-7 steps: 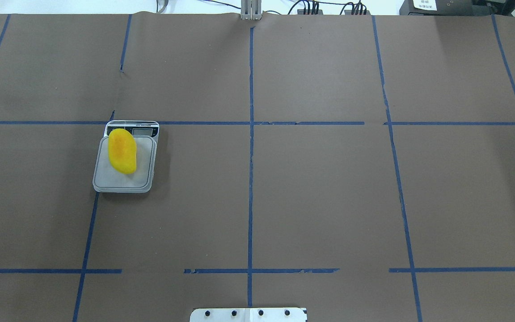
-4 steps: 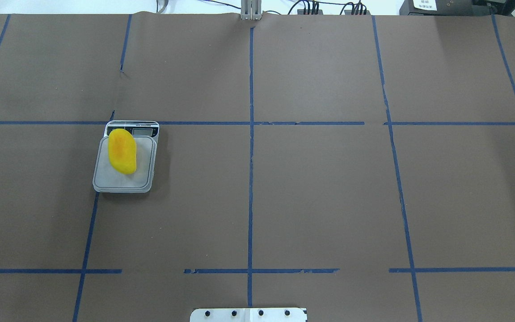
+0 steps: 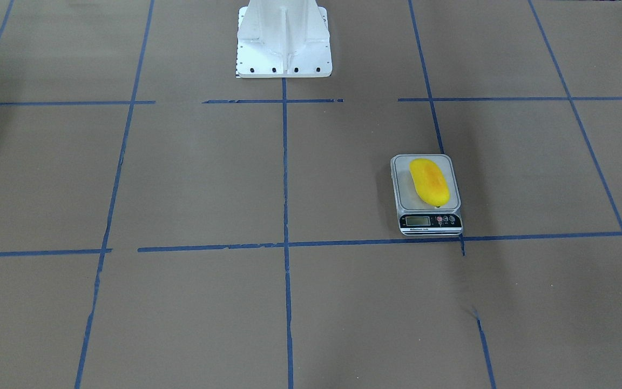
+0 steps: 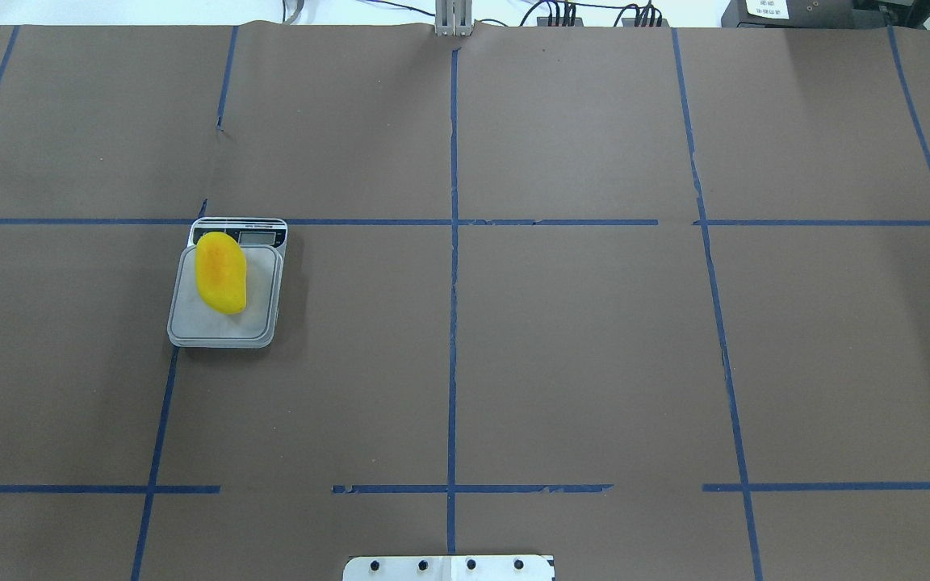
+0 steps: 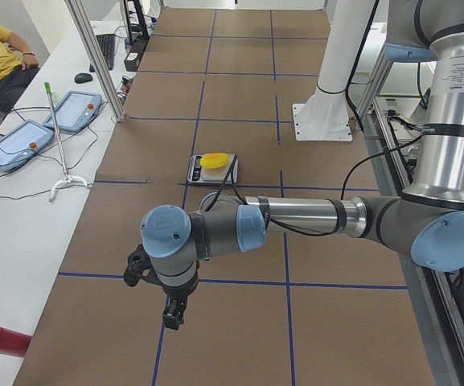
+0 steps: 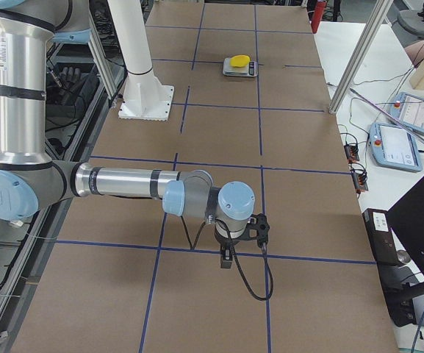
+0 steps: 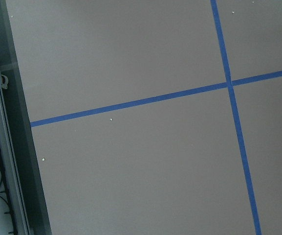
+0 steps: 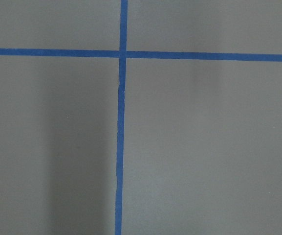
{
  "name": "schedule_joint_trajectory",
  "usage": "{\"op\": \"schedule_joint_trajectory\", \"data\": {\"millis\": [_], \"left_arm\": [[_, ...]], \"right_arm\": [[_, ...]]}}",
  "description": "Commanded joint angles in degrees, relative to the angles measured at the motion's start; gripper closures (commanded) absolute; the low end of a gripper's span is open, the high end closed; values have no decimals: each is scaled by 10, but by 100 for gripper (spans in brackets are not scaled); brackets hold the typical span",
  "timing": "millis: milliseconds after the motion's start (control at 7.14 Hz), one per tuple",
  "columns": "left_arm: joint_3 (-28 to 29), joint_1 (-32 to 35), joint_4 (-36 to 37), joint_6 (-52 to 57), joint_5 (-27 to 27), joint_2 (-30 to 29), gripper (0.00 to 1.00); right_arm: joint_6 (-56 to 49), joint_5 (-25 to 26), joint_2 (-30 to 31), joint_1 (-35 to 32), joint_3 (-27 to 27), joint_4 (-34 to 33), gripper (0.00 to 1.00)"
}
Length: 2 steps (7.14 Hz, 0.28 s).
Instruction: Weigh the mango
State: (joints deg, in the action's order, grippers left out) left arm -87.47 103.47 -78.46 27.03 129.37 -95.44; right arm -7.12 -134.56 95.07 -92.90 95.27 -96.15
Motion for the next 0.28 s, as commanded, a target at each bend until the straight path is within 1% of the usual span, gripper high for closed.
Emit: {"op": "schedule_joint_trajectory", "data": {"millis": [0,140], "left_arm": [[2,0,-1,0,0,0,0],[8,0,-2,-1,0,0,0]], "right_arm": [[0,0,0,0,0,0,0],[0,0,0,0,0,0,0]]}}
